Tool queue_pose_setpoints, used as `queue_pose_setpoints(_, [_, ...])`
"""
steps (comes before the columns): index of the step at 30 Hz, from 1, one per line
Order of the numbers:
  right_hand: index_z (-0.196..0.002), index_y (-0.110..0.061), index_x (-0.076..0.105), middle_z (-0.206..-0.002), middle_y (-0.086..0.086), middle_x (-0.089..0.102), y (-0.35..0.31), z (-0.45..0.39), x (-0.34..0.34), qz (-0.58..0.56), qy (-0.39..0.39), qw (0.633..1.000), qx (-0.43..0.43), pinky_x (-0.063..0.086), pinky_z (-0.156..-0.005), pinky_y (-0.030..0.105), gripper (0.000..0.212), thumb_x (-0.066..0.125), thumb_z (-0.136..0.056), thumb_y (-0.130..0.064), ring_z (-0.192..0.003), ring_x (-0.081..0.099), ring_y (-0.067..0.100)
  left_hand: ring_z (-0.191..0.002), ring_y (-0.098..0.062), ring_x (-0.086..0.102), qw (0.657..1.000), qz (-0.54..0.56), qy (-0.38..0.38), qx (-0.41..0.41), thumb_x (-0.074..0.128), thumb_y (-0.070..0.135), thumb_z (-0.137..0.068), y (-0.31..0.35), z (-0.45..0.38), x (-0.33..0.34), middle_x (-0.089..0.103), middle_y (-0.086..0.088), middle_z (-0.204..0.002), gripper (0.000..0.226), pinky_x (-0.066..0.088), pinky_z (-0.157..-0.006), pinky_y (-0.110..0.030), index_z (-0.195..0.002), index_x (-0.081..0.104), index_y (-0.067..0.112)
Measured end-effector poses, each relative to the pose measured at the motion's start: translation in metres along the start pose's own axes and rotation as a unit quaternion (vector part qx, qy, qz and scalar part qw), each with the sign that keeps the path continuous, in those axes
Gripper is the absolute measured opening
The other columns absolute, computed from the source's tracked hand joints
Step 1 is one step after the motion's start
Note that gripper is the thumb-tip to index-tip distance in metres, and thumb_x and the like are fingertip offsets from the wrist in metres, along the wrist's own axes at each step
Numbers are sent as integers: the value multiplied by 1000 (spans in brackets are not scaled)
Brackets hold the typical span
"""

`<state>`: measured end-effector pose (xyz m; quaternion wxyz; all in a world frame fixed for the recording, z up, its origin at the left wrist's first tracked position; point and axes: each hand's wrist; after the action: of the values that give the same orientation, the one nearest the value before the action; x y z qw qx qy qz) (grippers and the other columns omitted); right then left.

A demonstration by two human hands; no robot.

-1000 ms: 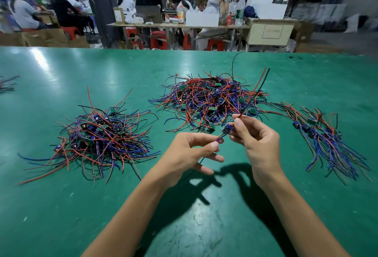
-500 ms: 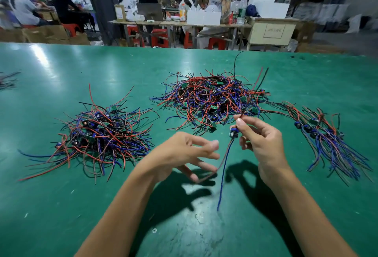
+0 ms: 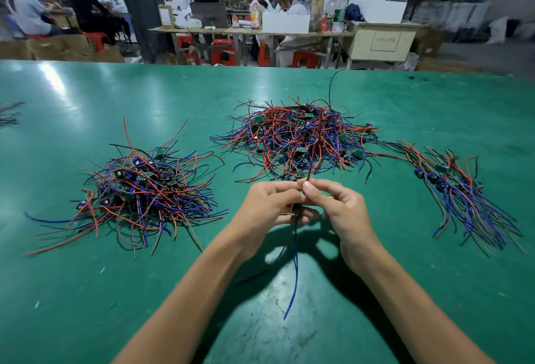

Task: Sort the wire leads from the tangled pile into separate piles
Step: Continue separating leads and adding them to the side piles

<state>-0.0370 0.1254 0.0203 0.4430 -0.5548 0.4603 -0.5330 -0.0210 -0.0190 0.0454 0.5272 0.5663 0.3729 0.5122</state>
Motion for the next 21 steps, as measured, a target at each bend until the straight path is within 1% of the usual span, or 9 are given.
queue_pose_setpoints(2, [-97, -19, 80, -103, 14, 76, 3, 2, 4, -19, -11, 1000, 21, 50, -93, 55, 12, 73, -89, -24, -89, 69, 28, -72, -22, 73, 1000, -26, 17, -3, 54, 0, -95, -1, -1, 3, 76, -16, -90, 22, 60, -69, -25, -98, 75, 4])
queue_pose_setpoints(4, [-96, -25, 80, -98, 3, 76, 7, 3, 6, -20, -2, 999, 29, 47, -84, 46, 11, 71, -90, -27, -85, 67, 22, -65, -17, 71, 998, -44, 34, 3, 54, 3, -96, -2, 0, 6, 77, -15, -86, 23, 60, -66, -24, -90, 76, 5])
queue_pose_setpoints(6, [-95, -23, 80, -95, 1, 76, 9, 3, 8, -31, 17, 999, 19, 52, -74, 36, 10, 70, -92, -25, -79, 67, 16, -59, -15, 69, 998, -46, 36, 16, 55, 6, -98, -4, 0, 9, 77, -12, -82, 24, 59, -63, -23, -85, 75, 6])
queue_pose_setpoints(8, [-93, -17, 80, -98, 3, 75, 10, 4, 10, -21, 38, 999, -6, 57, -66, 34, 14, 66, -95, -18, -77, 71, 15, -55, -13, 65, 997, -55, 49, 34, 56, 8, -98, -7, 0, 13, 76, -11, -79, 24, 56, -57, -22, -85, 76, 3])
queue_pose_setpoints(10, [-91, -13, 79, -92, 3, 74, 11, 5, 14, 13, 33, 999, -34, 55, -61, 30, 25, 56, -100, -12, -71, 68, 16, -50, -14, 61, 992, -78, 75, 58, 59, 8, -96, -10, 0, 17, 73, -10, -71, 24, 52, -51, -22, -82, 77, -1])
queue_pose_setpoints(12, [-86, -13, 77, -79, 8, 72, 13, 7, 16, 22, 14, 999, -39, 48, -50, 27, 34, 47, -103, -9, -60, 60, 19, -45, -14, 59, 988, -98, 90, 71, 62, 8, -94, -13, 1, 19, 67, -7, -59, 27, 51, -48, -22, -71, 77, 3])
queue_pose_setpoints(14, [-82, -15, 74, -76, 10, 71, 17, 7, 18, 35, 23, 999, -31, 46, -51, 28, 36, 45, -103, -8, -63, 59, 23, -43, -16, 58, 987, -109, 96, 65, 64, 7, -91, -13, 1, 19, 63, -7, -50, 30, 52, -47, -24, -63, 76, 8])
queue_pose_setpoints(18, [-80, -16, 70, -82, 4, 75, 16, 1, 20, 8, 78, 997, 21, 50, -57, 32, 31, 46, -99, -10, -63, 61, 20, -46, -17, 63, 991, -122, 46, 14, 61, 2, -88, -7, 3, 16, 67, -12, -57, 24, 53, -49, -24, -68, 75, 0])
queue_pose_setpoints(21, [-79, -18, 69, -95, -1, 77, 8, -9, 9, 25, 139, 990, 25, 42, -46, 22, 30, 44, -95, -12, -50, 51, 10, -56, -21, 69, 994, -99, -9, -40, 59, 1, -89, -6, 8, 18, 72, -17, -71, 19, 53, -50, -23, -81, 75, -5])
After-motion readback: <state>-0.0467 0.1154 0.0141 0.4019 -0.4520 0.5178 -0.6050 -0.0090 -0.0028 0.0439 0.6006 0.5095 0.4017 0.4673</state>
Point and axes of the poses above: each hand's wrist, its own z-axis away from the middle knuckle, its own x-axis out of the palm, y = z × x
